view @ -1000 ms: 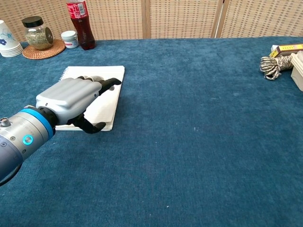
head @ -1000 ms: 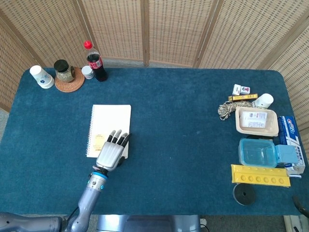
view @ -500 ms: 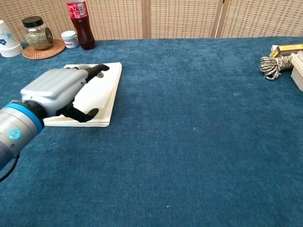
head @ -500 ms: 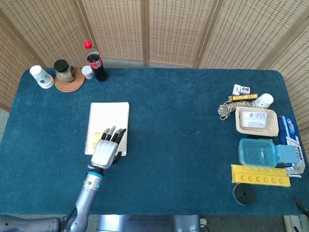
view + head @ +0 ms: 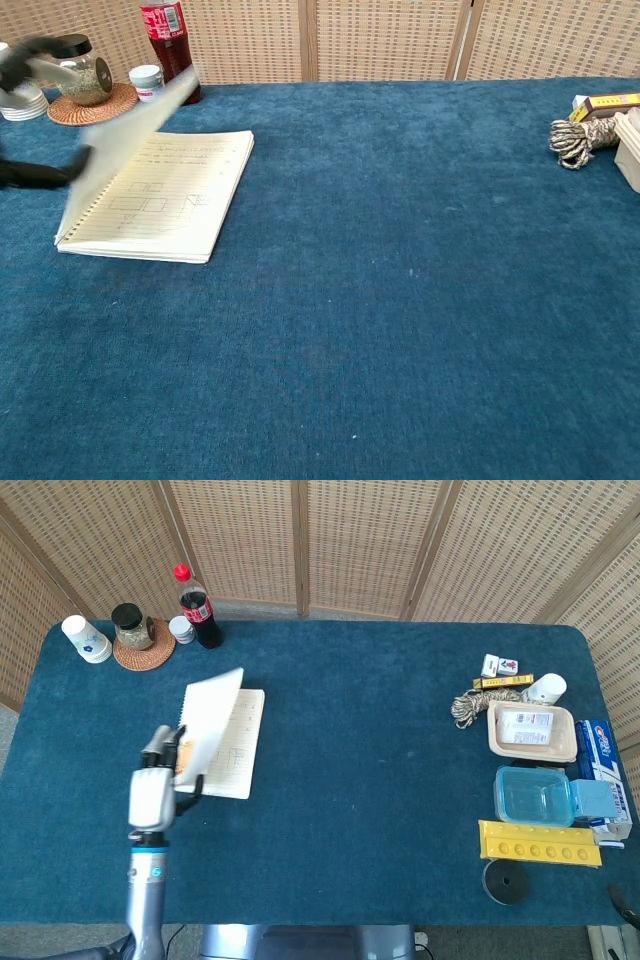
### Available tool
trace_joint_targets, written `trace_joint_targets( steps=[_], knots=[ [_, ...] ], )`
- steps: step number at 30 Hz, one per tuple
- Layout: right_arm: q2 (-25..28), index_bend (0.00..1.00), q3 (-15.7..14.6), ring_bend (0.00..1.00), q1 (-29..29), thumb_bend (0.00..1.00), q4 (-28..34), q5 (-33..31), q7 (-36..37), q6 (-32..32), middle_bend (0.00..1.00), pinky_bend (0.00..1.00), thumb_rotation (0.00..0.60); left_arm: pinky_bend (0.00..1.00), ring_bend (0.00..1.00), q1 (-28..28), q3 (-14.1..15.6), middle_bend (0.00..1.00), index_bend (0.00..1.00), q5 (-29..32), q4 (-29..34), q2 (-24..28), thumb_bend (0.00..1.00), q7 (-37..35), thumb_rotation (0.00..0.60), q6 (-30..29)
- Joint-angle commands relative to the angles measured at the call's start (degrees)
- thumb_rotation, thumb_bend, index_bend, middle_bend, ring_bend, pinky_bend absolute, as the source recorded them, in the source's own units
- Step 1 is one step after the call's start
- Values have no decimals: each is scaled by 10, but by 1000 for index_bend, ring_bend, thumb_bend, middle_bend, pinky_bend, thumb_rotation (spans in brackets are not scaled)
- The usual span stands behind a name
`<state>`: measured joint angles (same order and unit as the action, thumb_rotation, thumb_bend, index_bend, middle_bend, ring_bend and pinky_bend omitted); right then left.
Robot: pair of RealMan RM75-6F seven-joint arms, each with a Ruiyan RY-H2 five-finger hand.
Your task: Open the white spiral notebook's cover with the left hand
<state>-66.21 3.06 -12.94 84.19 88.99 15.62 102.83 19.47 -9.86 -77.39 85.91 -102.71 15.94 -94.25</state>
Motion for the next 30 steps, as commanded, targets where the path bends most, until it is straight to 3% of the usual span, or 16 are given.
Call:
trace_joint_targets(
  steps=[1, 6, 9, 16, 22, 30],
  knots=[
    [1, 136, 0, 114, 1, 261, 3, 3, -2, 1, 212, 179, 600, 167, 81, -35, -20, 203, 79, -1, 18, 30, 383, -43, 600, -34],
    [5, 136, -1, 114, 5, 261, 14, 12, -13, 1, 213, 180, 600, 169, 79, -87, -38, 203, 77, 39, 34, 93, 382, -81, 600, -57],
    [6, 137, -1, 114, 6, 260, 19, 15, -20, 0, 213, 180, 600, 154, 72, -109, -32, 202, 76, 55, 38, 129, 379, -95, 600, -46],
    [5, 136, -4, 114, 16, 261, 34, 23, -41, -12, 213, 179, 600, 107, 62, -139, 10, 192, 79, 55, 65, 210, 376, -65, 600, -11],
    [5, 136, -5, 115, 23, 260, 43, 27, -54, -22, 212, 180, 600, 89, 60, -145, 25, 189, 98, 38, 102, 260, 376, -46, 600, 5],
    [14, 136, -8, 111, 31, 260, 58, 21, -73, -42, 212, 180, 600, 22, 26, -147, 79, 142, 99, 6, 153, 359, 376, -8, 600, 64]
  ],
)
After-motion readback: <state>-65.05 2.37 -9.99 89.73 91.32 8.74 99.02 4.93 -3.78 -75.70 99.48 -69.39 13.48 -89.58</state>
